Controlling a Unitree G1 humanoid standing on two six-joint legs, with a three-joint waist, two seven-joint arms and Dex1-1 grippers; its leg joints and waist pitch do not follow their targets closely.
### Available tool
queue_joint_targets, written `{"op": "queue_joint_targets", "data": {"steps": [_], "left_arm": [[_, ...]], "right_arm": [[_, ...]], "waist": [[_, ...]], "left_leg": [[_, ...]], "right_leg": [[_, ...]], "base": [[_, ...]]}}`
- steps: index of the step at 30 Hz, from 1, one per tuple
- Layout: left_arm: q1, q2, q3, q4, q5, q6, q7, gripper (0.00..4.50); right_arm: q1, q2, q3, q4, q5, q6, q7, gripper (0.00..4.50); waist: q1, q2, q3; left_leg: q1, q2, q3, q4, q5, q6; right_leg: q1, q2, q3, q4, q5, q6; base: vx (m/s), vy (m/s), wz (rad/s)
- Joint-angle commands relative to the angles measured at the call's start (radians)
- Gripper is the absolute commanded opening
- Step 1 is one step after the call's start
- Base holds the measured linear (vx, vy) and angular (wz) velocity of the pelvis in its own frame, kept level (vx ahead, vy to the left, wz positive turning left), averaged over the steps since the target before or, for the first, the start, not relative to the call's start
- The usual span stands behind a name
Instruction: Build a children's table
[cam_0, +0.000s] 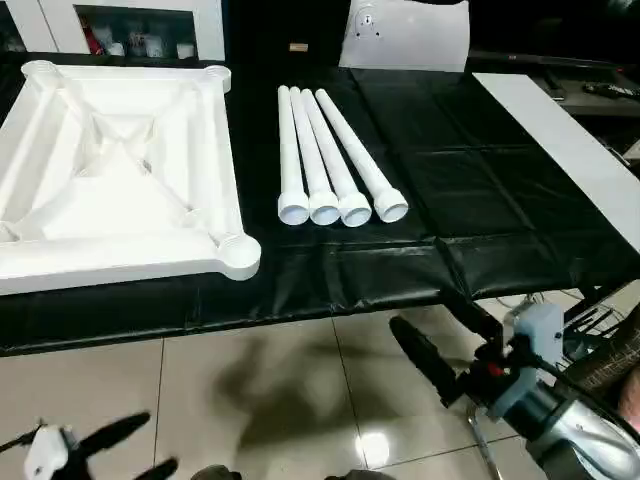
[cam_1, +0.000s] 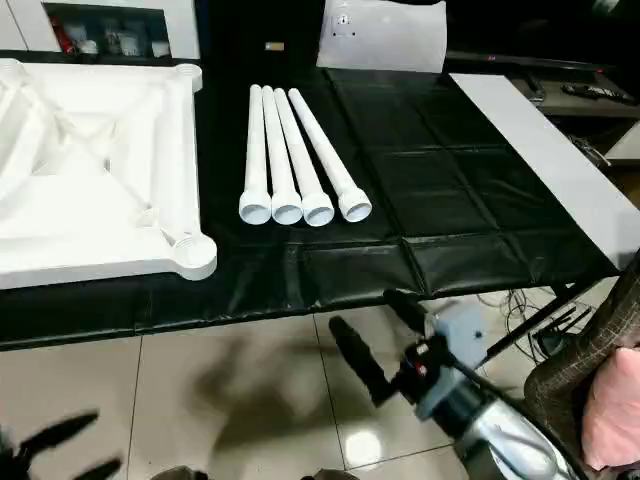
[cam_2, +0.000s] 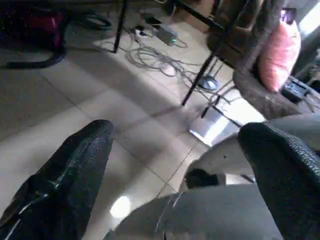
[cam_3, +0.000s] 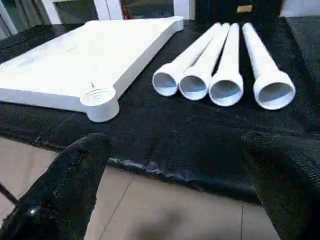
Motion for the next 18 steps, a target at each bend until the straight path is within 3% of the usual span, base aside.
{"op": "queue_joint_targets", "data": {"steps": [1,2,3,4,5,6,7,8,9,11,12,13,15,16,17,18], "left_arm": [[-0.015,0.009,0.014,0.029,-0.024,-0.018,-0.059,4.47],[-0.023,0.011,0.018,0.044,-0.029,-0.027,-0.077,4.47],[-0.035,0.012,0.022,0.064,-0.038,-0.029,-0.106,4.47],[-0.051,0.015,0.027,0.097,-0.050,-0.045,-0.151,4.47],[-0.059,0.023,0.021,0.125,-0.072,-0.054,-0.188,4.47],[-0.063,0.030,0.017,0.142,-0.087,-0.059,-0.212,4.47],[-0.060,0.047,0.005,0.158,-0.111,-0.069,-0.226,4.47],[-0.060,0.047,0.005,0.158,-0.111,-0.069,-0.226,4.47],[-0.057,0.062,0.000,0.168,-0.125,-0.073,-0.226,4.47],[0.018,0.022,-0.042,-0.264,-0.120,0.086,-0.069,4.47],[0.043,0.002,-0.061,-0.426,-0.110,0.143,-0.004,4.47],[0.041,-0.011,-0.064,-0.520,-0.093,0.168,0.054,4.47],[0.030,-0.012,-0.056,-0.509,-0.089,0.158,0.056,4.47],[-0.028,-0.019,-0.042,-0.494,-0.050,0.148,0.110,4.47],[-0.028,-0.019,-0.042,-0.494,-0.050,0.148,0.110,4.47],[-0.116,-0.054,-0.118,-0.657,-0.004,0.283,0.260,4.47]], "right_arm": [[-0.024,0.008,-0.015,-0.002,0.007,0.028,-0.021,4.50],[-0.032,0.012,-0.015,-0.005,0.009,0.036,-0.026,4.50],[-0.045,0.018,-0.015,-0.010,0.022,0.045,-0.031,4.50],[-0.057,0.023,-0.014,-0.016,0.028,0.052,-0.040,4.50],[-0.063,0.027,-0.011,-0.022,0.032,0.056,-0.045,4.50],[-0.067,0.029,-0.008,-0.026,0.034,0.058,-0.048,4.50],[-0.068,0.030,-0.005,-0.031,0.029,0.058,-0.051,4.50],[-0.068,0.030,-0.005,-0.031,0.029,0.058,-0.051,4.50],[-0.069,0.031,-0.007,-0.034,0.028,0.058,-0.054,4.50],[-0.079,0.042,-0.017,-0.035,0.019,0.059,-0.065,4.50],[-0.083,0.045,-0.018,-0.033,0.013,0.058,-0.068,4.50],[-0.096,0.049,-0.019,-0.026,0.008,0.059,-0.074,4.50],[-0.101,0.051,-0.018,-0.024,0.006,0.060,-0.077,4.50],[-0.124,0.055,-0.016,-0.017,0.000,0.064,-0.090,4.50],[-0.124,0.055,-0.016,-0.017,0.000,0.064,-0.090,4.50],[-0.133,0.056,-0.014,-0.014,-0.004,0.065,-0.096,4.50]], "waist": [[0.005,0.034,-0.031],[0.006,0.039,-0.030],[0.007,0.036,-0.032],[0.011,0.049,-0.031],[0.011,0.043,-0.027],[0.015,0.051,-0.030],[0.022,0.064,-0.037],[0.022,0.064,-0.037],[0.020,0.055,-0.040],[0.021,0.061,-0.045],[0.021,0.066,-0.046],[0.027,0.072,-0.043],[0.032,0.067,-0.040],[0.036,0.070,-0.048],[0.035,0.068,-0.050],[0.037,0.072,-0.056]], "left_leg": [[0.025,0.095,-0.051,-0.092,-0.240,-0.004],[0.025,0.093,-0.052,-0.093,-0.247,-0.010],[0.027,0.095,-0.052,-0.094,-0.259,-0.022],[0.029,0.095,-0.051,-0.094,-0.283,-0.034],[0.031,0.093,-0.050,-0.096,-0.300,-0.038],[0.040,0.092,-0.050,-0.096,-0.341,-0.056],[0.043,0.092,-0.055,-0.095,-0.357,-0.066],[0.043,0.092,-0.055,-0.095,-0.357,-0.066],[0.041,0.093,-0.052,-0.094,-0.343,-0.061],[0.033,0.104,-0.053,-0.096,-0.319,-0.057],[0.031,0.111,-0.049,-0.097,-0.320,-0.054],[0.036,0.106,-0.043,-0.092,-0.330,-0.053],[0.034,0.094,-0.040,-0.083,-0.320,-0.047],[0.029,0.082,-0.042,-0.078,-0.271,-0.039],[0.025,0.082,-0.045,-0.078,-0.264,-0.038],[0.028,0.082,-0.047,-0.075,-0.251,-0.039]], "right_leg": [[0.009,-0.110,0.080,-0.074,-0.036,-0.200],[0.008,-0.109,0.082,-0.076,-0.059,-0.199],[0.007,-0.110,0.083,-0.076,-0.084,-0.194],[0.005,-0.111,0.086,-0.077,-0.110,-0.192],[0.002,-0.109,0.086,-0.085,-0.143,-0.185],[-0.002,-0.110,0.089,-0.091,-0.200,-0.178],[0.001,-0.114,0.091,-0.088,-0.207,-0.179],[0.001,-0.114,0.091,-0.088,-0.207,-0.179],[0.003,-0.108,0.090,-0.084,-0.163,-0.188],[0.014,-0.112,0.087,-0.068,-0.085,-0.221],[0.018,-0.110,0.083,-0.064,-0.049,-0.250],[0.013,-0.107,0.082,-0.072,-0.072,-0.263],[0.011,-0.107,0.087,-0.080,-0.123,-0.249],[0.017,-0.100,0.088,-0.081,-0.163,-0.194],[0.020,-0.100,0.088,-0.080,-0.170,-0.180],[0.020,-0.103,0.088,-0.080,-0.184,-0.164]], "base": [[0.000,0.000,0.00],[0.000,0.000,0.00],[0.000,0.000,0.00],[0.000,0.000,0.00],[0.000,0.000,0.00],[0.000,0.000,0.00],[0.000,0.000,0.00],[0.000,0.000,0.00],[0.000,0.000,0.00],[0.000,0.000,0.00],[0.000,0.000,0.00],[0.000,0.000,0.00],[0.000,0.000,0.00],[0.000,0.000,0.00],[0.000,0.000,0.00],[0.000,0.000,0.00]]}}
